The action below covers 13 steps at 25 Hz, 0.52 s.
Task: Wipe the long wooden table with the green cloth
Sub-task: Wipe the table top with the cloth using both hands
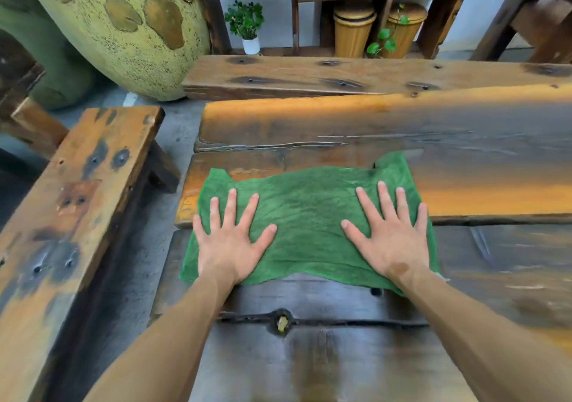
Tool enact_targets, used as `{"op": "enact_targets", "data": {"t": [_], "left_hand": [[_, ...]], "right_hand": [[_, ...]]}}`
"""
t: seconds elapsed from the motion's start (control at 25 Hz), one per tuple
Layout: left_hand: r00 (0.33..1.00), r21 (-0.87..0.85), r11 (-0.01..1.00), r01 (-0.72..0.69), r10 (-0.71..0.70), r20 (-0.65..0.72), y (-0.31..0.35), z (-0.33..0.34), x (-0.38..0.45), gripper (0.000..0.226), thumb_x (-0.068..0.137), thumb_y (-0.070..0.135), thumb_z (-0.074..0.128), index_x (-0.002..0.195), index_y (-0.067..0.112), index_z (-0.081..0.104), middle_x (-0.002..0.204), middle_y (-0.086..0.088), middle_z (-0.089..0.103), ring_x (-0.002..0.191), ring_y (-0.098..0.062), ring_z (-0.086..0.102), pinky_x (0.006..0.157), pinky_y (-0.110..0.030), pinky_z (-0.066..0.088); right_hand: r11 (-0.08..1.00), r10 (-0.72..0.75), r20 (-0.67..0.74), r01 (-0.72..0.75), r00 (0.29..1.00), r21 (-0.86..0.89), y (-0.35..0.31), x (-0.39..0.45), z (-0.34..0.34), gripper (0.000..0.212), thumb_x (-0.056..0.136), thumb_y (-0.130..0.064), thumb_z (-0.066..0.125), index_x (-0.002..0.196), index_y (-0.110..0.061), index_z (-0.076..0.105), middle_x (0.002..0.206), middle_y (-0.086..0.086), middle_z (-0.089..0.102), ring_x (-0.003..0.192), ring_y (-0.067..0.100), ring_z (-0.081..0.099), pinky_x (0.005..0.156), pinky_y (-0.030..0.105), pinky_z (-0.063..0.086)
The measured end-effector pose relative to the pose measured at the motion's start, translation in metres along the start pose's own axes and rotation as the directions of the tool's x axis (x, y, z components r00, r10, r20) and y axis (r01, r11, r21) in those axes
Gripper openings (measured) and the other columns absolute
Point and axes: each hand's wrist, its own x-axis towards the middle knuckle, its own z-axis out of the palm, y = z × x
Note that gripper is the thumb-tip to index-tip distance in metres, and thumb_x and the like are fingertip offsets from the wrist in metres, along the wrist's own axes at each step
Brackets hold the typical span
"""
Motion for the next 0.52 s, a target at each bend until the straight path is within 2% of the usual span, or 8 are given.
{"op": "enact_targets", "data": {"t": [0.12, 0.24, 0.36, 0.52], "left_hand": [[1.000, 0.008, 1.000, 0.011, -0.011, -0.007, -0.003, 0.017, -0.070, 0.081, 0.075, 0.084, -0.012, 0.147, 0.051, -0.029, 0.165, 0.004, -0.030, 0.154, -0.028, -0.022, 0.121, -0.062, -0.006], [1.000, 0.014, 1.000, 0.018, -0.019, 0.020, -0.010, 0.032, -0.131, 0.079, 0.077, 0.083, -0.012, 0.145, 0.050, -0.034, 0.162, 0.004, -0.035, 0.153, -0.027, -0.024, 0.121, -0.061, -0.007], [1.000, -0.012, 1.000, 0.029, -0.029, 0.006, -0.017, 0.048, -0.184, 0.079, 0.079, 0.083, -0.009, 0.148, 0.050, -0.030, 0.164, 0.003, -0.031, 0.154, -0.026, -0.023, 0.122, -0.059, -0.009], [0.999, 0.003, 1.000, 0.026, -0.026, -0.026, -0.024, 0.071, -0.250, 0.080, 0.083, 0.082, -0.003, 0.155, 0.048, -0.018, 0.167, 0.001, -0.023, 0.155, -0.027, -0.017, 0.123, -0.058, -0.006]], "right_hand": [[1.000, -0.001, -0.023, 0.001, 1.000, -0.012, 0.002, -0.065, 0.012, 0.081, 0.084, -0.084, 0.001, 0.156, -0.048, -0.010, 0.167, -0.004, -0.015, 0.154, 0.026, -0.014, 0.120, 0.059, -0.006], [1.000, -0.019, -0.009, 0.019, 1.000, -0.012, 0.009, -0.119, 0.023, 0.080, 0.085, -0.083, 0.001, 0.155, -0.047, -0.013, 0.167, -0.004, -0.018, 0.154, 0.027, -0.016, 0.120, 0.059, -0.007], [0.999, -0.034, 0.007, 0.035, 0.999, -0.015, 0.013, -0.166, 0.035, 0.079, 0.086, -0.084, 0.000, 0.154, -0.048, -0.016, 0.166, -0.004, -0.020, 0.153, 0.027, -0.017, 0.120, 0.059, -0.006], [0.998, -0.063, -0.036, 0.063, 0.997, -0.010, 0.018, -0.231, 0.051, 0.080, 0.087, -0.083, 0.008, 0.157, -0.046, -0.003, 0.169, -0.003, -0.006, 0.155, 0.029, -0.007, 0.120, 0.061, -0.001]]}}
